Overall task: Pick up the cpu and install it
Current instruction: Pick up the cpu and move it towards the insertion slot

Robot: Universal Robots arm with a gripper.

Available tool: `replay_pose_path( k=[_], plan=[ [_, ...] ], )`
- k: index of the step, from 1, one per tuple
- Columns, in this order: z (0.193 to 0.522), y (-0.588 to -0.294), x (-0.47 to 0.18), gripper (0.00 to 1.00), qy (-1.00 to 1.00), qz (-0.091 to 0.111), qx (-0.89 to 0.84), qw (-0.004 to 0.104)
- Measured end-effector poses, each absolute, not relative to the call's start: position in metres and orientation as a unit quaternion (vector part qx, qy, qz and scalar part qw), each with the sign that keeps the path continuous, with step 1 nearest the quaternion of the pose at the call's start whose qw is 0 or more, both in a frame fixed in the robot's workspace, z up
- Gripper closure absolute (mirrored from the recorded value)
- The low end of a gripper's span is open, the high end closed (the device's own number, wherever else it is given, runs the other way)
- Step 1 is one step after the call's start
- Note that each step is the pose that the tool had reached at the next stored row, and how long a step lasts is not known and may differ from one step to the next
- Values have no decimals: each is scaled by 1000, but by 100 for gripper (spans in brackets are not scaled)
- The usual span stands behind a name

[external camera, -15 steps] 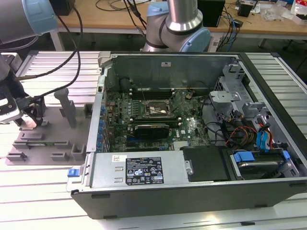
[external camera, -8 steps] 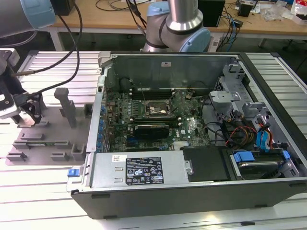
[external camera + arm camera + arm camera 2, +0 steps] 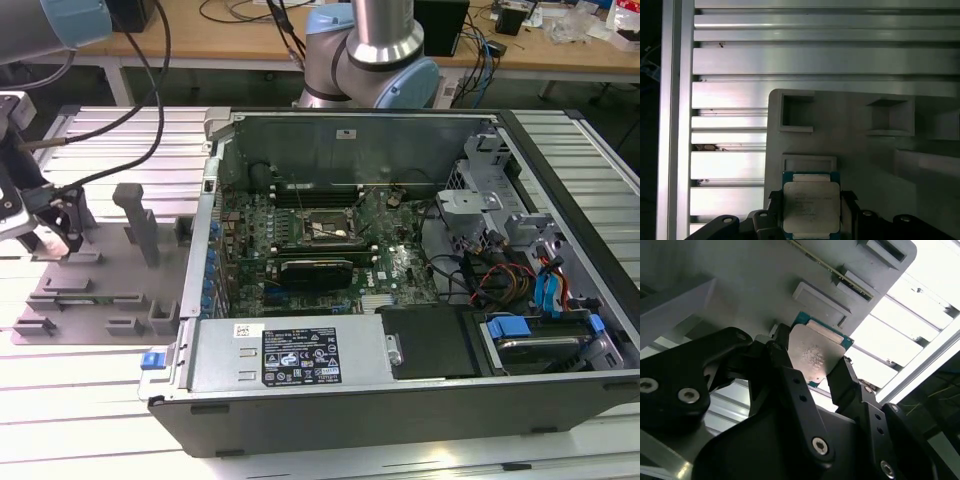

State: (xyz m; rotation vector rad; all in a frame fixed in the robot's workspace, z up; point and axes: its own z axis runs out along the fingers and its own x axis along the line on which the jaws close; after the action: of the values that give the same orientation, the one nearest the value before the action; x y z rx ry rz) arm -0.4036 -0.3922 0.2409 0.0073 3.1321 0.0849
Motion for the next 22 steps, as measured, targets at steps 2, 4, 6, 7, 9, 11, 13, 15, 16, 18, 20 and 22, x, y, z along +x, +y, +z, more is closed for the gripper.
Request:
replay_pose_path(
  k=[2,4,6,7,9,11,13,15,16,18,20,22],
  plan=[
    [243,-392,-404,45,1000,27,2,4],
    [246,-392,-404,45,1000,27,2,4],
    [248,-392,-404,45,1000,27,2,4],
    [249,-392,-404,45,1000,27,2,4],
    [251,-392,-404,45,1000,27,2,4],
    [254,-392,-404,45,1000,27,2,4],
    [256,-392,-404,45,1000,27,2,4],
    [258,-392,-404,45,1000,27,2,4],
    [259,-392,-404,45,1000,27,2,4],
    [261,-392,-404,45,1000,27,2,4],
    [264,-392,-404,45,1000,27,2,4],
    [268,-392,-404,45,1000,27,2,4]
  ],
)
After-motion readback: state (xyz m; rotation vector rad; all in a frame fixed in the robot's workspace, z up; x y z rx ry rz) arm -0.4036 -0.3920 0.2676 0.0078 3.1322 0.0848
